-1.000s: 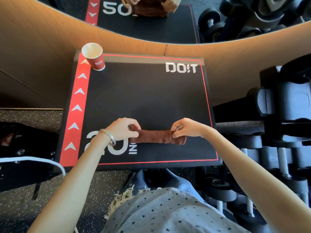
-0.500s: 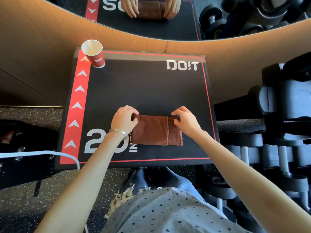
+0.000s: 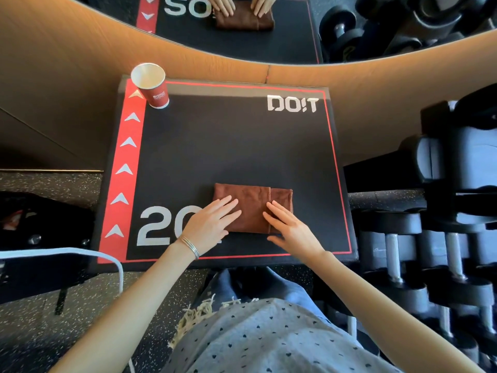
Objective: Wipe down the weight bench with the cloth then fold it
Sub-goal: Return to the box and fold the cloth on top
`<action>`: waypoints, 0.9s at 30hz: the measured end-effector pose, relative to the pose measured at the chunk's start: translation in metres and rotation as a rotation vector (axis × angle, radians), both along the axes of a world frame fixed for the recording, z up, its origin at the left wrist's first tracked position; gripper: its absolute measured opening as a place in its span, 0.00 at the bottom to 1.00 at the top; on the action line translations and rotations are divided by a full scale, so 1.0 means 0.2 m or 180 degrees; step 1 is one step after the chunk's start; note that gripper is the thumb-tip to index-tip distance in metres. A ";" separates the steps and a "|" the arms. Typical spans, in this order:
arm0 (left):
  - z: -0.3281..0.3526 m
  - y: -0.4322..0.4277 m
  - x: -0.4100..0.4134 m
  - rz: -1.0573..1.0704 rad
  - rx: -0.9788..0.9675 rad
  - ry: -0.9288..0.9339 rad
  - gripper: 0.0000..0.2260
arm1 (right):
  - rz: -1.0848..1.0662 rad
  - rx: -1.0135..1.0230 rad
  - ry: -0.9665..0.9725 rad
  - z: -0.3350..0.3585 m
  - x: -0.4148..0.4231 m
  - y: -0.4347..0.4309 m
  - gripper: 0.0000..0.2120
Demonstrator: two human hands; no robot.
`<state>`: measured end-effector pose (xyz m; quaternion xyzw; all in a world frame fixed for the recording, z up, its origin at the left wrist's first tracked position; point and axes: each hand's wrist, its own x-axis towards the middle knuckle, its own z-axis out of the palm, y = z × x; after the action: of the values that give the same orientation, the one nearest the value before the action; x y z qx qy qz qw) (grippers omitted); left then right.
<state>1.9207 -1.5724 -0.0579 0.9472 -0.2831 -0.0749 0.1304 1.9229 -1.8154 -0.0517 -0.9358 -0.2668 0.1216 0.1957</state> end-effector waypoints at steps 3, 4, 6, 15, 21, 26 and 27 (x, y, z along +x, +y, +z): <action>0.00 -0.01 0.01 0.0059 0.0031 -0.0150 0.28 | -0.0210 -0.0021 0.0047 -0.01 0.00 0.03 0.24; 0.00 -0.02 0.02 0.0084 0.0025 -0.0179 0.27 | -0.0215 -0.0049 -0.0087 -0.01 0.00 0.04 0.23; -0.01 -0.04 0.04 0.0126 0.0032 -0.0212 0.26 | -0.0227 -0.0090 -0.0408 -0.01 0.01 0.05 0.23; -0.09 -0.16 0.27 0.0202 0.0028 0.0091 0.22 | -0.0713 -0.0226 -0.0145 -0.06 0.16 -0.02 0.21; -0.13 -0.25 0.48 0.0203 0.0041 0.0090 0.22 | -0.0749 -0.0571 -0.0090 -0.11 0.38 -0.11 0.21; -0.13 -0.31 0.62 0.0291 0.0072 0.0064 0.22 | -0.0770 -0.0725 0.0025 -0.11 0.55 -0.15 0.23; -0.13 -0.32 0.66 0.0304 0.0069 0.0085 0.22 | -0.0776 -0.0737 0.0042 -0.11 0.58 -0.16 0.23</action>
<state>2.0522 -1.6363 -0.0832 0.9599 -0.2350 -0.0842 0.1273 2.0391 -1.8472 -0.0735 -0.9767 -0.1342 0.1330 0.1017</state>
